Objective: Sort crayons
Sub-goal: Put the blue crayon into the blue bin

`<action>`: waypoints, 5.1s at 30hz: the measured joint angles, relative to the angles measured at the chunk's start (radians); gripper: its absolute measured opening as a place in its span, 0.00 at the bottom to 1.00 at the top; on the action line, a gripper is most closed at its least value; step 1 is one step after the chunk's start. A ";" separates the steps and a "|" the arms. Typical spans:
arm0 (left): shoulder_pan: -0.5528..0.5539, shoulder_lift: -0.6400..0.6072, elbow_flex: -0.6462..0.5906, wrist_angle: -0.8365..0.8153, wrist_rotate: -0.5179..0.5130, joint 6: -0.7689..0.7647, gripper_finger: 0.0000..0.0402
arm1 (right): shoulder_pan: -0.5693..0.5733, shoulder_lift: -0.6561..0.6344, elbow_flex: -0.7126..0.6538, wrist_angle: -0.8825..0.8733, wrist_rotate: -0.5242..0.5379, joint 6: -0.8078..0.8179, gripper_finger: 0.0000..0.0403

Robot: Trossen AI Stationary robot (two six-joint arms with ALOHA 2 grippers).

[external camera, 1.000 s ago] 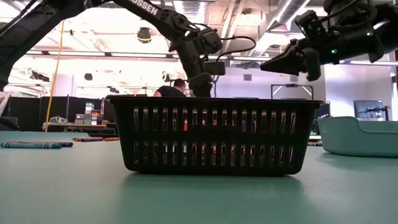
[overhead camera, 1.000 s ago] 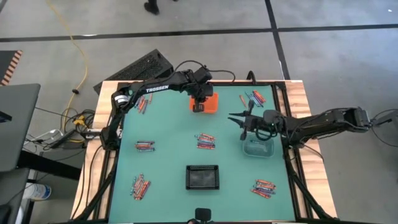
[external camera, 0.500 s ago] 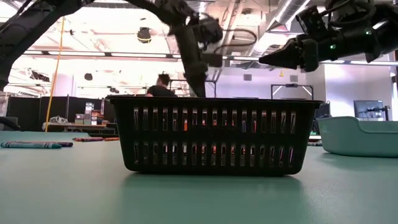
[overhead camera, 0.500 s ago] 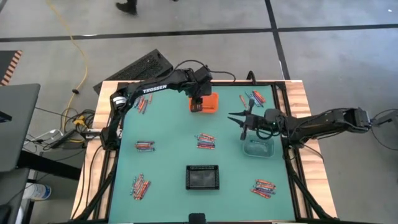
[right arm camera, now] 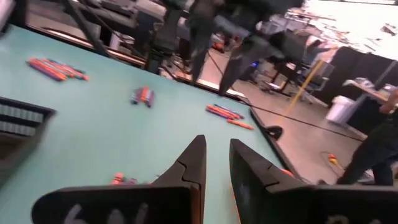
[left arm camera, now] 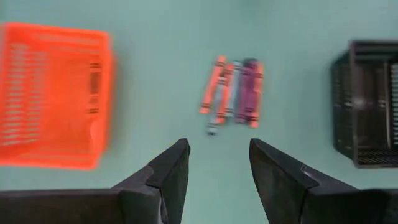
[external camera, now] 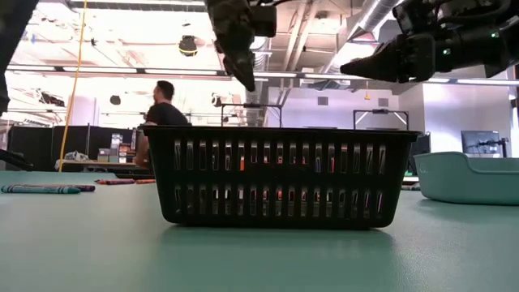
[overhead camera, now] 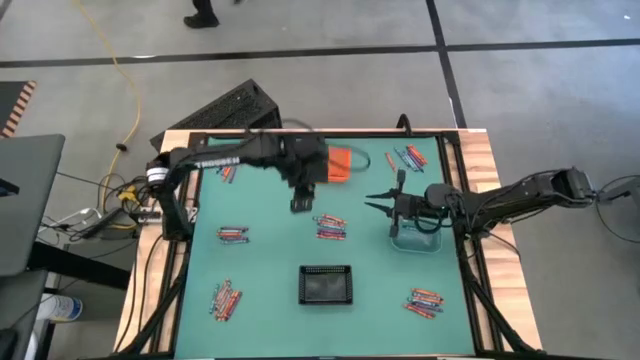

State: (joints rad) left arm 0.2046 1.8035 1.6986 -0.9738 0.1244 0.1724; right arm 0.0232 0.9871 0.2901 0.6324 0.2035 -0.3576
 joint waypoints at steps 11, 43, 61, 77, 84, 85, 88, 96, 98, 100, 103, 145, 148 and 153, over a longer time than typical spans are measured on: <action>-0.271 -0.237 -0.411 -0.016 0.044 -0.534 0.39 | 0.105 0.000 0.000 0.013 0.001 0.008 0.18; -0.691 -0.350 -1.002 0.144 0.342 -1.687 0.39 | 0.082 0.000 0.000 0.035 0.003 -0.009 0.18; -0.690 -0.350 -1.034 0.285 0.386 -1.698 0.39 | 0.082 0.000 0.000 0.026 0.003 0.019 0.18; -0.692 -0.344 -1.034 0.261 0.369 -1.658 0.39 | 0.082 0.000 0.000 0.011 0.003 0.019 0.18; -0.692 -0.344 -1.034 0.214 0.357 -1.651 0.37 | 0.082 0.000 0.000 0.011 0.003 0.019 0.18; -0.693 -0.344 -1.034 0.216 0.355 -1.649 0.36 | 0.082 0.000 0.000 0.011 0.003 0.019 0.18; -0.693 -0.344 -1.034 0.240 0.346 -1.643 0.33 | 0.082 0.000 0.000 0.011 0.003 0.019 0.18; -0.698 -0.344 -1.034 0.256 0.338 -1.656 0.31 | 0.082 0.000 0.000 0.011 0.003 0.018 0.18; -0.703 -0.340 -1.034 0.252 0.335 -1.659 0.31 | 0.082 0.000 0.000 0.011 0.003 0.018 0.18; -0.705 -0.324 -1.034 0.252 0.337 -1.659 0.31 | 0.082 0.000 0.000 0.011 0.003 0.018 0.18; -0.707 -0.281 -1.034 0.257 0.355 -1.645 0.31 | 0.082 0.000 0.000 0.010 0.003 0.018 0.18; -0.581 -0.197 -0.893 0.214 0.237 -1.198 0.06 | 0.082 0.000 0.000 -0.004 0.003 0.017 0.18; -0.549 -0.197 -0.823 0.139 0.201 -1.131 0.06 | 0.082 0.000 0.000 -0.004 0.003 0.017 0.18; -0.481 -0.198 -0.672 -0.092 0.096 -1.015 0.06 | 0.082 0.000 0.000 -0.004 0.003 0.017 0.18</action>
State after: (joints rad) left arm -0.2766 1.6058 1.0264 -1.0659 0.2200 -0.8430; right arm 0.1051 0.9871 0.2905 0.6281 0.2062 -0.3408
